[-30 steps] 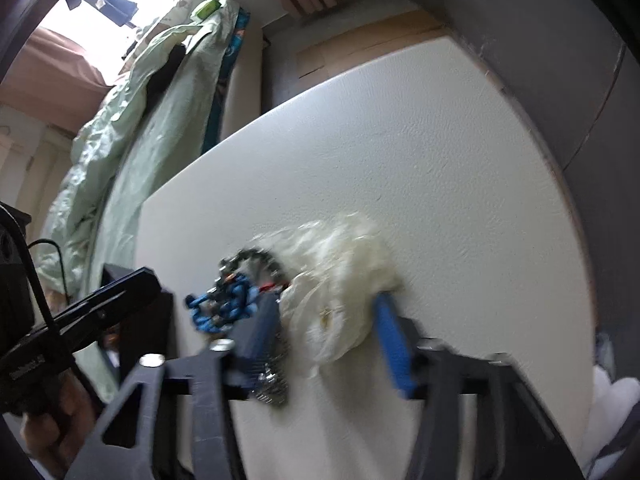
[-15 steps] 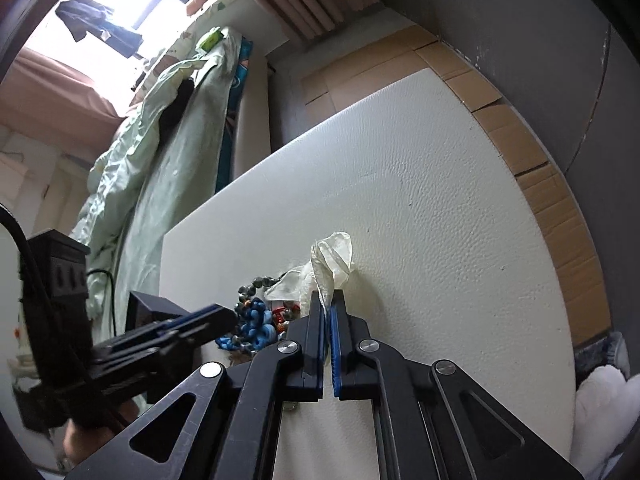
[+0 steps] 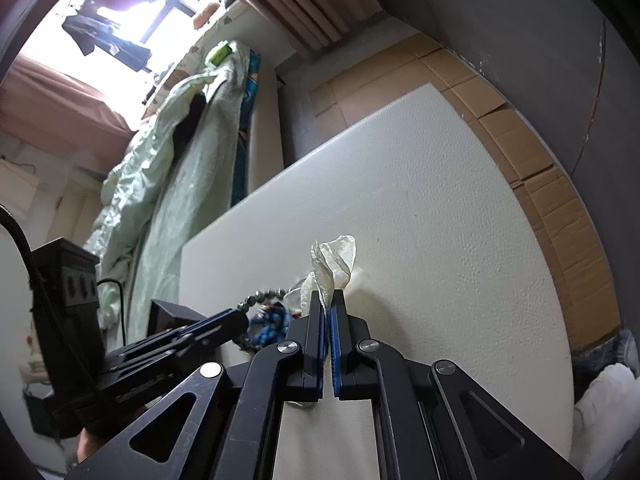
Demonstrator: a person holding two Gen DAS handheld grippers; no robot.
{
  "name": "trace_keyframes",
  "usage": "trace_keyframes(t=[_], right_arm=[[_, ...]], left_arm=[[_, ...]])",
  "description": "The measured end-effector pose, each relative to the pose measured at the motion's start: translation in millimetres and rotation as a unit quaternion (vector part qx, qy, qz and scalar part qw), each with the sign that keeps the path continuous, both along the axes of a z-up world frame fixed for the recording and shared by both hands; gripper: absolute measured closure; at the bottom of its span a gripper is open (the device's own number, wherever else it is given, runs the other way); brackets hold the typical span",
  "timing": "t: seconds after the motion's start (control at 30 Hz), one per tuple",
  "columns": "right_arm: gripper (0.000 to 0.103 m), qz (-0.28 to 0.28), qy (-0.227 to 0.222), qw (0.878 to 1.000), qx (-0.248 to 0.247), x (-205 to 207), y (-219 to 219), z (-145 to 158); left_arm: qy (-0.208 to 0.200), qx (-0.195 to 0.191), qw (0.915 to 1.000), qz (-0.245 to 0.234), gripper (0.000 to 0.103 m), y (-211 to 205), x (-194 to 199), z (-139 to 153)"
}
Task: Organize jewelry
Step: 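Place bracelet in box with left tool while right tool drops white pouch in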
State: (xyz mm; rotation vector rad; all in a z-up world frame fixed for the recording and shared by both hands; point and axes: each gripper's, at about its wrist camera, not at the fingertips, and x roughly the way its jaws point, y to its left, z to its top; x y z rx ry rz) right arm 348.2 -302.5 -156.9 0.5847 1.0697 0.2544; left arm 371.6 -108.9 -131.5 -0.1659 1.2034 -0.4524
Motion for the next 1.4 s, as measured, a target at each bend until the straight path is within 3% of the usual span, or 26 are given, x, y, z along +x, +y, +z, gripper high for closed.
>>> trace_keyframes(t=[0.37,0.7,1.4], right_arm=[[0.099,0.009,-0.048,0.998,0.034,-4.1,16.8,23.4],[0.099,0.050,-0.086,0.993,0.063,-7.2,63.3,39.1],[0.099,0.166,-0.086,0.977,0.105,-8.0,179.3,31.7]], left_arm=[[-0.056,-0.028,0.9977,0.026,0.093,28.9,-14.8,52.0],[-0.091,-0.051,0.9920,0.070,0.093,82.2,-22.4,83.2],[-0.101,-0.053,0.9843,0.135,0.093,188.4,-44.6,79.5]])
